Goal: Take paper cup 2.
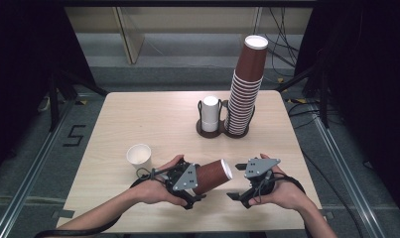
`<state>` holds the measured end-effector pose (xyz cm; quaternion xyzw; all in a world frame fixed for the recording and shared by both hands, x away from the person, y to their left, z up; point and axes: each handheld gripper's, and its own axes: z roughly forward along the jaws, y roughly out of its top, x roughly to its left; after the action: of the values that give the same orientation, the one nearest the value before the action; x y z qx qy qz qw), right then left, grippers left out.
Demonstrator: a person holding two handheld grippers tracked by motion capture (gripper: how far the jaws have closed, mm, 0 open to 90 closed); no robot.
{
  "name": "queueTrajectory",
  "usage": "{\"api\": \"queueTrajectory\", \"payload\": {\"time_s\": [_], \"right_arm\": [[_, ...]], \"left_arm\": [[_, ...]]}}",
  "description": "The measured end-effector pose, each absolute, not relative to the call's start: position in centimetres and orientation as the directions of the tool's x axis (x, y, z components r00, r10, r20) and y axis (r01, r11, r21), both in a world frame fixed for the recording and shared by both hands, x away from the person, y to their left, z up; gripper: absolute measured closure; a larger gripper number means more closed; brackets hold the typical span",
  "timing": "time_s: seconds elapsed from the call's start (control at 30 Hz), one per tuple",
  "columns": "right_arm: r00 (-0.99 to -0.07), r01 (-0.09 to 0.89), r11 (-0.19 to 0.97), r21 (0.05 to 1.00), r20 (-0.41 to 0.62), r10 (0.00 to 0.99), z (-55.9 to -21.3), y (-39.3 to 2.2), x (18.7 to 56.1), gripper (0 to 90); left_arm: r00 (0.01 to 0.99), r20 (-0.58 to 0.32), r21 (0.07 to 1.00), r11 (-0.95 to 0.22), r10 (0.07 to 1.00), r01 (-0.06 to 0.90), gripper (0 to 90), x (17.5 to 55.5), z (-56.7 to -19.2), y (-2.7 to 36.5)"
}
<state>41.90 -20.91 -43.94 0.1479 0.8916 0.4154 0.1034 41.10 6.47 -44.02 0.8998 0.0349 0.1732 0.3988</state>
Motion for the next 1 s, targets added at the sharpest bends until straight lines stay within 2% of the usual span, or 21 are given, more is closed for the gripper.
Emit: {"api": "queueTrajectory", "payload": {"time_s": [0.03, 0.17, 0.43, 0.63, 0.73, 1.0], "right_arm": [[-0.944, 0.147, 0.634, 0.759, -0.083, 0.318, -43.8, -20.6, 41.9, 6.2], [-0.956, 0.129, 0.642, 0.756, -0.078, 0.284, -43.5, -20.1, 41.8, 8.4], [-0.971, 0.073, 0.655, 0.752, -0.095, 0.218, -42.9, -19.3, 42.0, 11.6], [-0.977, 0.051, 0.677, 0.734, -0.104, 0.186, -42.8, -18.7, 42.3, 10.6], [-0.984, 0.049, 0.683, 0.728, -0.082, 0.159, -42.8, -18.3, 42.3, 7.1], [-0.988, 0.014, 0.697, 0.716, -0.096, 0.118, -42.7, -17.4, 42.2, 6.6]], "left_arm": [[0.944, 0.284, 0.711, -0.698, 0.17, -0.088, 11.2, 41.0, -44.1, 6.4], [0.948, 0.287, 0.691, -0.715, 0.136, -0.106, 11.1, 40.9, -44.3, 6.2], [0.951, 0.294, 0.671, -0.729, 0.099, -0.131, 11.1, 40.8, -44.1, 6.1], [0.954, 0.291, 0.659, -0.738, 0.071, -0.146, 11.1, 40.8, -44.1, 6.1], [0.955, 0.291, 0.652, -0.742, 0.055, -0.155, 11.1, 40.7, -44.2, 6.0], [0.956, 0.291, 0.628, -0.757, 0.014, -0.18, 11.1, 40.6, -44.1, 5.8]]}}
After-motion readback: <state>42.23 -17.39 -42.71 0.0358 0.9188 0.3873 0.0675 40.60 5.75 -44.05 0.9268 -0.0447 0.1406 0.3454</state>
